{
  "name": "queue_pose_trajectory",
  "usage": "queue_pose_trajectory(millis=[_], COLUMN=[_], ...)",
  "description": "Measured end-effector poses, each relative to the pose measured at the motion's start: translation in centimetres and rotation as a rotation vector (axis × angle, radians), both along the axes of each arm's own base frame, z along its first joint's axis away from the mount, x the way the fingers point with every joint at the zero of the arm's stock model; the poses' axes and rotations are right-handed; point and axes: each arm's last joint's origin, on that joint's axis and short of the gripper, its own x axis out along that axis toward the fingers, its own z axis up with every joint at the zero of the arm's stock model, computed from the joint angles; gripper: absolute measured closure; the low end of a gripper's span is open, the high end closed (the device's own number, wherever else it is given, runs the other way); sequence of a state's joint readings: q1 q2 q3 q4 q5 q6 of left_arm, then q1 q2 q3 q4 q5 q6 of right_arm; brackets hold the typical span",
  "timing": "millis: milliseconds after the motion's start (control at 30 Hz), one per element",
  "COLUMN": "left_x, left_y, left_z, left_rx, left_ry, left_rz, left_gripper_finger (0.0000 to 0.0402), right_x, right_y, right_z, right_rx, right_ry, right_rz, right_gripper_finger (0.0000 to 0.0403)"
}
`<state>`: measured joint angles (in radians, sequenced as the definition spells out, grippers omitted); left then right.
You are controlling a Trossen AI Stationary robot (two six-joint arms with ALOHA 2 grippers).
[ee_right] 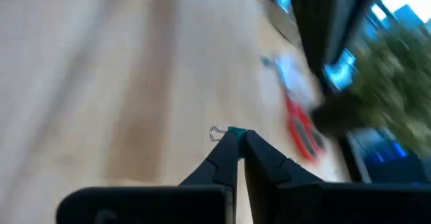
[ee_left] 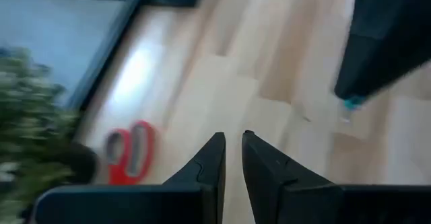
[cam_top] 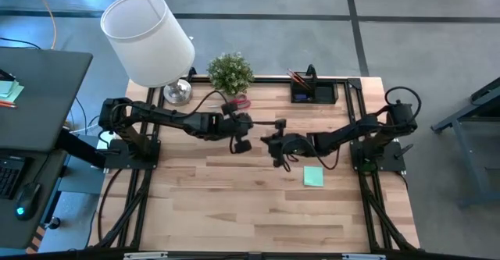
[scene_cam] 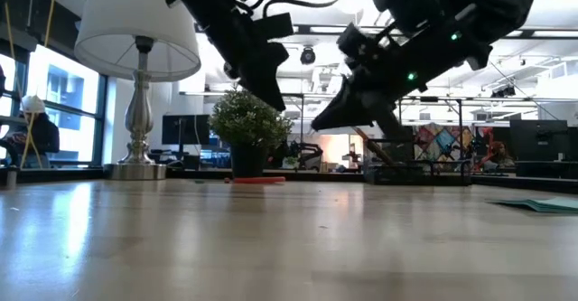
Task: Pick and place office supplies into organizer
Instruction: Put the bottom light blue binder clip in the black desk organizer
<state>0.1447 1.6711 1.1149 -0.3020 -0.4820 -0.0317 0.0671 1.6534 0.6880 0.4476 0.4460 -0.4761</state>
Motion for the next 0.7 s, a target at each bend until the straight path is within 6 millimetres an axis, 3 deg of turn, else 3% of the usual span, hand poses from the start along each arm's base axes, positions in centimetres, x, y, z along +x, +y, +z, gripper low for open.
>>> queue_pose_trajectory(millis=[200,400,533,700], left_x=[0.5,1.0,0.6,-1.2], left_y=[0.1,0.0,0.8,3.2], left_z=[1.3,1.4,1.4,0.6], left_rx=[0.061,0.096,0.055,-0.083], left_ry=[-0.103,-0.124,-0.254,-0.419], left_rz=[-0.009,-0.163,-0.258,-0.326], left_gripper_finger=[0.0367,0.0367,0.0367,0.0367], right_x=[-1.1,-3.9,-6.3,-8.7], right_y=[-3.7,-10.0,-13.6,-16.7], right_z=[2.1,4.5,4.8,4.3], right_rx=[0.031,0.219,0.273,0.407], right_ry=[-0.073,-0.164,-0.143,-0.132], right_rz=[-0.246,-0.427,-0.553,-0.654], right_gripper_finger=[0.0401,0.0398,0.0401,0.0397])
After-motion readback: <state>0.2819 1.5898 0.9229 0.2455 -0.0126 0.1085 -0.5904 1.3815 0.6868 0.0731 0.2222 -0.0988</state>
